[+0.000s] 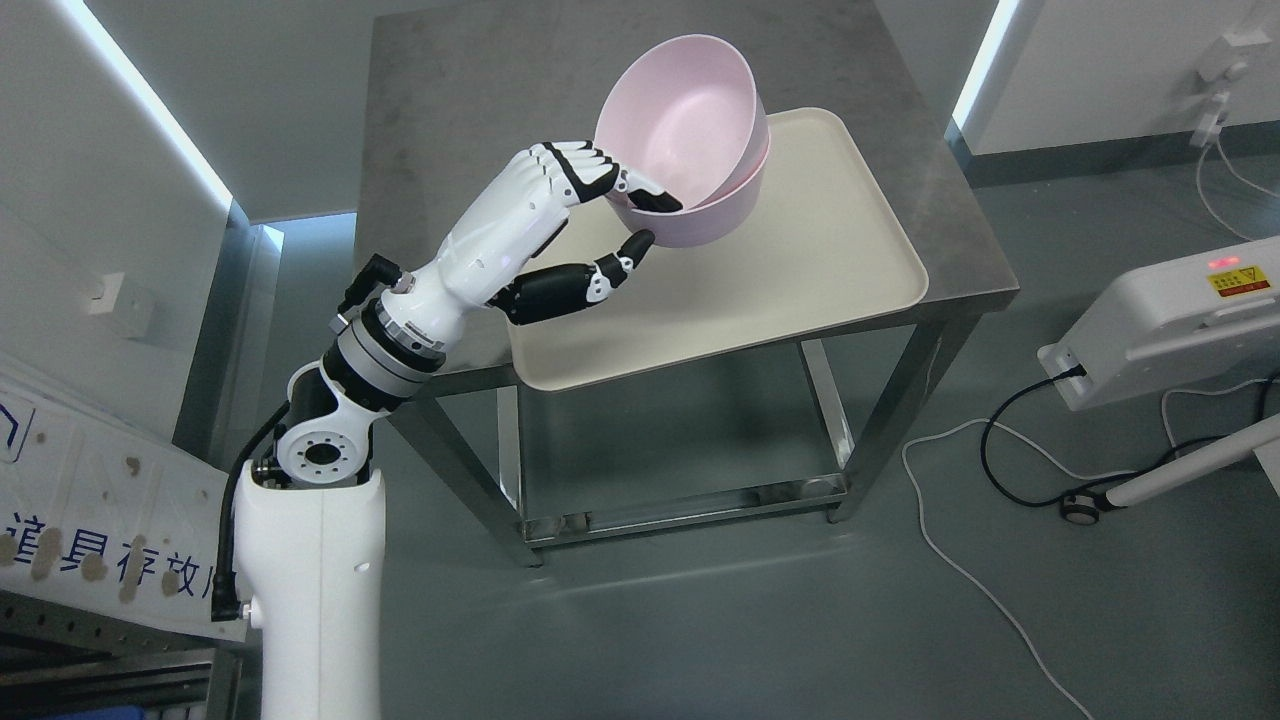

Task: Stack pink IKEA bowls on left shelf middle
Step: 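Lift the stacked pink bowls off the tray with the left hand, then hold the stacked bowls up in the left hand while turning toward the blue bins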

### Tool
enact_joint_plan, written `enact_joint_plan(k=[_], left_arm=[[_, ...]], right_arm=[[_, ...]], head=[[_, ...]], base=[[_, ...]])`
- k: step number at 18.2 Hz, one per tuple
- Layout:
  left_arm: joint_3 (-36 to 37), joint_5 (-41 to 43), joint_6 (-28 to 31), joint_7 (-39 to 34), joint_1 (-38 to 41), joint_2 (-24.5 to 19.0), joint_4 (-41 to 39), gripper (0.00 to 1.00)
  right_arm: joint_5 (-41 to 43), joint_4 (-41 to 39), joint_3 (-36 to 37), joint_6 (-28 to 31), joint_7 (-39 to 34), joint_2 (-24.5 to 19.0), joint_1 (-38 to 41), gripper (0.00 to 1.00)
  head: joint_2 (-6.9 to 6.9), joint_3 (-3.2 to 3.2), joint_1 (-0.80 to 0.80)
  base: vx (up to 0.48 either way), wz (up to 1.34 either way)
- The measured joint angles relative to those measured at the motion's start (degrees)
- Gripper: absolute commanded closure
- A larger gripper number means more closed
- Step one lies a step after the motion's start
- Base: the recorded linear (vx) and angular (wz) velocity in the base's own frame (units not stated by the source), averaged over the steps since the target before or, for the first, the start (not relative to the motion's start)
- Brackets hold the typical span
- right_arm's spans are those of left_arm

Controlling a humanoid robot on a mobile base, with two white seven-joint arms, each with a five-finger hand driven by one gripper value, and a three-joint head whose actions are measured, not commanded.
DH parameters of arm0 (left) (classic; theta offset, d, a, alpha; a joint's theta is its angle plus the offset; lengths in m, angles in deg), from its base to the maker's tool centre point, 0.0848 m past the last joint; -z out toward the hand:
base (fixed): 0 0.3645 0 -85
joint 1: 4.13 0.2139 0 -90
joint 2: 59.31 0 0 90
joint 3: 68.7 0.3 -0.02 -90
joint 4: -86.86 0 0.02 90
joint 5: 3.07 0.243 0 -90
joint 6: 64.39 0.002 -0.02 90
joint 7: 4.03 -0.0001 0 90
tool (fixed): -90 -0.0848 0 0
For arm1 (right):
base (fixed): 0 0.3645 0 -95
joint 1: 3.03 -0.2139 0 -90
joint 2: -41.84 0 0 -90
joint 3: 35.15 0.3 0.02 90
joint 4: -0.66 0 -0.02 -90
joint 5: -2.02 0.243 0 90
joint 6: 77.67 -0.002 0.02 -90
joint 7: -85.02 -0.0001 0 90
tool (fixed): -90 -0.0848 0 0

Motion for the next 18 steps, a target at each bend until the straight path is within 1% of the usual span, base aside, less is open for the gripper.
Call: enact_joint_plan(k=[10, 18], left_arm=[[-0.4, -0.2, 0.4, 0.0, 0.7, 0.0, -1.7, 0.98], [-0.6, -0.2, 0.5, 0.0, 0.8, 0.0, -2.4, 0.97]], right_arm=[[0.0, 0.0, 0.0, 0.0, -0.1, 0.0, 0.0, 0.00], [0.0, 0.0, 0.0, 0.0, -0.2, 0.0, 0.0, 0.00]], head=[[0.00, 0.00, 0.00], [0.00, 0.00, 0.00]], base=[[-0.056, 0.05], [-0.104, -0.09]])
